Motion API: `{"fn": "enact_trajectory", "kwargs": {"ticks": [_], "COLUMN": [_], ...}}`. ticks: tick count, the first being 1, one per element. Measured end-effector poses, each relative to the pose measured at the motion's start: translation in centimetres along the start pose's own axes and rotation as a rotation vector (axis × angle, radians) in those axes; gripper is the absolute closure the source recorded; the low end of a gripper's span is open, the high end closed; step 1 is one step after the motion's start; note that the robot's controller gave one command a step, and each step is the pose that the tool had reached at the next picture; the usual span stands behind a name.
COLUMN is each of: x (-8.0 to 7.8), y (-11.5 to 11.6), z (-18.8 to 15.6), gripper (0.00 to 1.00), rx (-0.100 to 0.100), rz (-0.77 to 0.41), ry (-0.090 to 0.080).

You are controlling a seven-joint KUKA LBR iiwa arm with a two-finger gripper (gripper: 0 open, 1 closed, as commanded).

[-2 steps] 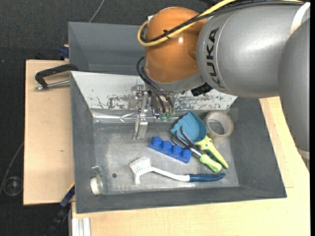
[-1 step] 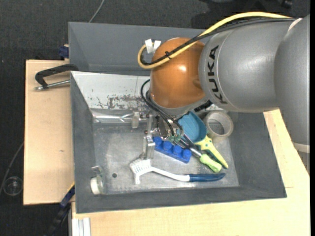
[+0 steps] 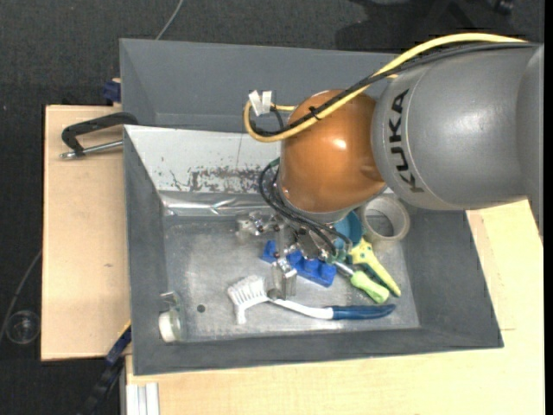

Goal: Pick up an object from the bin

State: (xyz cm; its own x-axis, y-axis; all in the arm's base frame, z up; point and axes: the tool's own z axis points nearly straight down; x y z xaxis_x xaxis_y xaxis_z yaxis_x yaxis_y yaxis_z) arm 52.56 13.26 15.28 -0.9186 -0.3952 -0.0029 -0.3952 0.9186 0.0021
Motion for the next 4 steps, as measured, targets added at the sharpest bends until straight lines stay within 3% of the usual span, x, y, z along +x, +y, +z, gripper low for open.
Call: {"fn": "enact_trajectory", "kwargs": {"ticks": [1, 2, 3, 4], "x": [2.3, 2.5, 2.5, 2.5], "y": [1.4, 0.6, -0.7, -0.7], "z": [0.8, 5.7, 8.2, 8.2], "gripper": [0.00, 0.00, 1.00, 1.00], "rx": [-0.001, 0.000, -0.002, -0.003], "rz": [0.011, -0.244, -0.004, -0.003], "ry": [-0.001, -0.004, -0.003, -0.003]}}
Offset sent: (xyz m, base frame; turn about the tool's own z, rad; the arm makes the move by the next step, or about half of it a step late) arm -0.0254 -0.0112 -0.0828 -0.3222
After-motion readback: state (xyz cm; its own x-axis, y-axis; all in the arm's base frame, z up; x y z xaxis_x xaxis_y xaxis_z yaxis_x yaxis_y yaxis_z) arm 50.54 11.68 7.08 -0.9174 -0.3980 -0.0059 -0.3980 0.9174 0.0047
